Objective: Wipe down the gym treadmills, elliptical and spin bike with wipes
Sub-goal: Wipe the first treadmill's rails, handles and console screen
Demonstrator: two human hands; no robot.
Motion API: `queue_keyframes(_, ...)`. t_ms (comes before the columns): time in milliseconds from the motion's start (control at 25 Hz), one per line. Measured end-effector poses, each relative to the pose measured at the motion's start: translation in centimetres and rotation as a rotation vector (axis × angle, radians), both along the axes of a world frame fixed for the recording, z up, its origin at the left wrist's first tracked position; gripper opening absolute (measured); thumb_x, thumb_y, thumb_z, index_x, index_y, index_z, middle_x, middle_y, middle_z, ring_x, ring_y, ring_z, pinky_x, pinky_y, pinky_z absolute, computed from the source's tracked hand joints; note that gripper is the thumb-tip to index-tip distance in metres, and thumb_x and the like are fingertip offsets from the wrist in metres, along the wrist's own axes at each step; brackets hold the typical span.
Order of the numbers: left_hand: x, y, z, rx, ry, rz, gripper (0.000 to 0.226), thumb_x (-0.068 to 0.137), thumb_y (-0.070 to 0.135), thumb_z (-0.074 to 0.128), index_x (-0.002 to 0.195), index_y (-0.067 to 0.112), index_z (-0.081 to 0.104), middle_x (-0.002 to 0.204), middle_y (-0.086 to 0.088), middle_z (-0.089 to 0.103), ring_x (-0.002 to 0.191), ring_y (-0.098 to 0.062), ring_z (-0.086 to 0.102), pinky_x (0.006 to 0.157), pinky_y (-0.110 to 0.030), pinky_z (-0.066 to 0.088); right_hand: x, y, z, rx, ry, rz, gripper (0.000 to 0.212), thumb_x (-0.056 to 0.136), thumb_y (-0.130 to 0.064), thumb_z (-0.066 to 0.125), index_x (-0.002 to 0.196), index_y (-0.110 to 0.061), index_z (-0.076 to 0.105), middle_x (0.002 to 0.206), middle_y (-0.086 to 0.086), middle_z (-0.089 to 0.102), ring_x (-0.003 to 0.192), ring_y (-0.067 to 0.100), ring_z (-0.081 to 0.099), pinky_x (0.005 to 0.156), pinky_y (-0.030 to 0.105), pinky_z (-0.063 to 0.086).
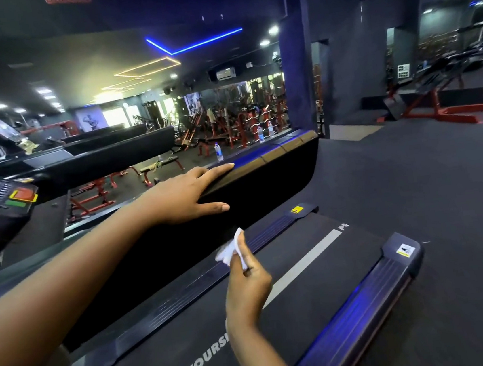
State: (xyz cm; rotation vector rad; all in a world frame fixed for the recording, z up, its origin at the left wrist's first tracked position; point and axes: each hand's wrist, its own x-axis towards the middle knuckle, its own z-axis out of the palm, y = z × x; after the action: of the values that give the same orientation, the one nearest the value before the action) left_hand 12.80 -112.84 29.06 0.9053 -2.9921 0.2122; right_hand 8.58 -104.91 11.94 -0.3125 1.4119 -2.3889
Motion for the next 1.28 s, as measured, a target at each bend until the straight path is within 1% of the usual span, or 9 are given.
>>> queue_keyframes(120, -1.1, 0.2, 0.8, 0.071, 0.018, -0.015, 0.083, 0.075, 0.069, 0.039, 0.146, 0.049, 0.001, 0.152, -0.003, 0.026, 0.133, -0.023, 0.039, 0.109, -0.041, 0.034, -5.7, 0.9, 0.1, 0.042, 0.066, -0.102, 0.046, 0.084, 0.009, 0.050, 0.107, -0.025, 0.070, 0.092, -0.018, 0.067, 0.064, -0.014, 0.048, 0.056, 0.004, 0.037)
queue_keyframes(200, -3.3, 0.4, 1.0, 0.027, 0.014, -0.033, 0.079, 0.082, 0.066, 0.042, 0.148, 0.047, 0.002, 0.155, -0.002, 0.020, 0.137, -0.023, 0.033, 0.111, -0.043, 0.033, -11.9, 1.1, 1.5, 0.047, 0.098, -0.174, 0.048, 0.084, 0.011, 0.046, 0.108, -0.023, 0.069, 0.101, -0.006, 0.070, 0.080, -0.005, 0.053, 0.065, 0.005, 0.039)
queue_keyframes(400, -8.8, 1.1, -0.2, -0.189, -0.025, -0.034, 0.076, 0.091, 0.061, 0.040, 0.149, 0.043, -0.006, 0.158, -0.002, 0.008, 0.140, -0.026, 0.025, 0.103, -0.042, 0.038, -21.3, -0.5, 6.3, 0.126, 0.335, -0.257, 0.047, 0.084, 0.009, 0.045, 0.108, -0.023, 0.070, 0.112, -0.005, 0.068, 0.098, 0.011, 0.062, 0.088, 0.023, 0.047)
queue_keyframes(560, -9.1, 0.7, -1.3, -0.323, -0.011, -0.034, 0.076, 0.092, 0.064, 0.034, 0.147, 0.043, -0.013, 0.157, -0.002, 0.013, 0.138, -0.024, 0.029, 0.101, -0.038, 0.040, -23.8, -2.9, 8.1, 0.060, 0.535, -0.194, 0.045, 0.082, 0.015, 0.045, 0.111, -0.009, 0.069, 0.113, 0.000, 0.066, 0.104, 0.008, 0.060, 0.084, -0.003, 0.035)
queue_keyframes(720, -9.2, 0.7, -1.4, -0.353, 0.012, -0.040, 0.076, 0.091, 0.065, 0.031, 0.147, 0.043, -0.015, 0.157, -0.001, 0.013, 0.138, -0.023, 0.028, 0.101, -0.037, 0.041, -22.5, -2.7, 5.7, 0.010, 0.437, -0.146, 0.044, 0.086, 0.015, 0.044, 0.115, -0.011, 0.066, 0.107, -0.015, 0.059, 0.100, -0.009, 0.053, 0.084, -0.001, 0.038)
queue_keyframes(840, -9.0, 0.6, -1.6, -0.364, 0.033, -0.044, 0.076, 0.090, 0.066, 0.031, 0.147, 0.044, -0.015, 0.157, -0.001, 0.014, 0.138, -0.024, 0.029, 0.100, -0.038, 0.042, -20.5, -2.5, 3.2, 0.016, 0.252, -0.092, 0.044, 0.088, 0.012, 0.045, 0.115, -0.016, 0.066, 0.108, -0.014, 0.061, 0.098, 0.000, 0.057, 0.091, 0.021, 0.044)
queue_keyframes(1080, -8.6, 0.6, -1.9, -0.378, 0.040, -0.091, 0.077, 0.079, 0.074, 0.012, 0.144, 0.046, -0.018, 0.158, 0.001, 0.013, 0.135, -0.021, 0.035, 0.102, -0.035, 0.042, -20.7, -1.3, 0.0, 0.071, 0.111, 0.010, 0.039, 0.088, 0.002, 0.053, 0.108, -0.027, 0.070, 0.056, -0.010, 0.049, 0.049, 0.001, 0.036, 0.050, 0.012, 0.030)
queue_keyframes(1160, -8.7, 0.7, -1.9, -0.358, 0.065, -0.084, 0.077, 0.075, 0.079, 0.004, 0.142, 0.049, -0.020, 0.157, 0.004, 0.013, 0.135, -0.019, 0.036, 0.104, -0.034, 0.039, -23.5, -1.1, 1.2, 0.022, 0.131, -0.002, 0.038, 0.088, 0.002, 0.054, 0.107, -0.027, 0.070, 0.077, 0.000, 0.070, 0.059, -0.002, 0.053, 0.053, 0.005, 0.034)
queue_keyframes(1280, -10.4, 0.8, -1.7, -0.310, 0.144, -0.035, 0.081, 0.075, 0.080, 0.012, 0.145, 0.049, -0.014, 0.156, 0.007, 0.016, 0.136, -0.018, 0.034, 0.105, -0.037, 0.040, -26.7, -1.6, 3.9, -0.079, 0.283, 0.102, 0.047, 0.088, 0.005, 0.051, 0.098, -0.038, 0.067, 0.110, -0.012, 0.067, 0.095, -0.011, 0.059, 0.081, 0.005, 0.045)
